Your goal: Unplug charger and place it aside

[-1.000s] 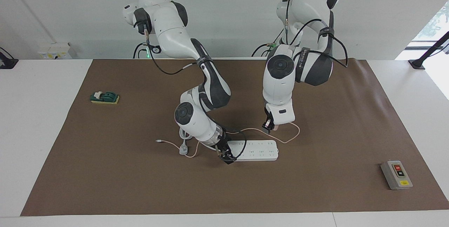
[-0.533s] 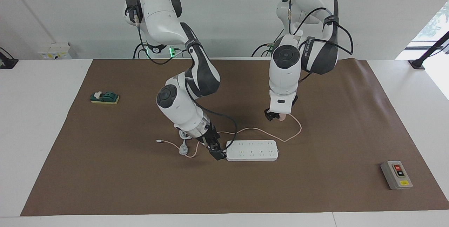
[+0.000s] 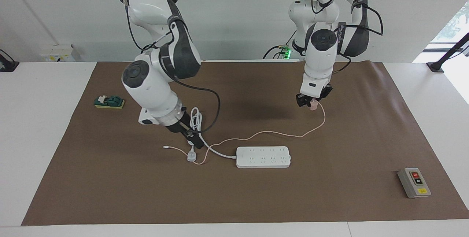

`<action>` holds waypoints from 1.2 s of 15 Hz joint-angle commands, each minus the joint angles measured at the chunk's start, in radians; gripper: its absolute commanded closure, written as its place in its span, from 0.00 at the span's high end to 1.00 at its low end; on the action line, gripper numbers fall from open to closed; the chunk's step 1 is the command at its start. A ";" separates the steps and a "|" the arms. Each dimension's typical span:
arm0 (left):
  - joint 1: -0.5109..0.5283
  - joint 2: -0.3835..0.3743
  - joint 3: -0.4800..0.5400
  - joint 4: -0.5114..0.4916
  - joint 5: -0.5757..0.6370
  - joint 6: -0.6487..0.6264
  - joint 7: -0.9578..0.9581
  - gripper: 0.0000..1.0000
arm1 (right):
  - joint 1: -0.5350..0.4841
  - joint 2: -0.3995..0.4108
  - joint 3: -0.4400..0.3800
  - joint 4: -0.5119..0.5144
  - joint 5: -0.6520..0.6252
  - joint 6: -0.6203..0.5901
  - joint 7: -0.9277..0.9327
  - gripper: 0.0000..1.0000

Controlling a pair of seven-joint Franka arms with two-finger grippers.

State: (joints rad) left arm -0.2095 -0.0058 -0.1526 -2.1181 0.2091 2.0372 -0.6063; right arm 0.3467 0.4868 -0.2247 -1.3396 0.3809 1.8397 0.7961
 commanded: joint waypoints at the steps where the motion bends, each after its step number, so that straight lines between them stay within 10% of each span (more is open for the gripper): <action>1: 0.007 -0.105 -0.001 -0.224 -0.005 0.159 0.057 0.00 | -0.066 -0.099 0.007 -0.102 -0.049 -0.060 -0.231 1.00; 9: 0.085 -0.099 0.002 -0.310 -0.005 0.169 0.240 0.00 | -0.110 -0.238 0.005 -0.102 -0.247 -0.316 -0.509 1.00; 12: 0.172 -0.080 0.002 -0.303 -0.005 0.170 0.350 1.00 | -0.130 -0.290 0.019 -0.101 -0.276 -0.374 -0.558 1.00; 18: 0.321 -0.011 0.005 0.076 -0.025 -0.176 0.504 1.00 | -0.178 -0.356 0.024 -0.124 -0.289 -0.435 -0.672 1.00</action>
State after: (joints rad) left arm 0.1009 -0.0728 -0.1382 -2.2227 0.2042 2.0039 -0.1163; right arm 0.2019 0.1539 -0.2257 -1.4230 0.1193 1.3925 0.1794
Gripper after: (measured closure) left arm 0.000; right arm 0.000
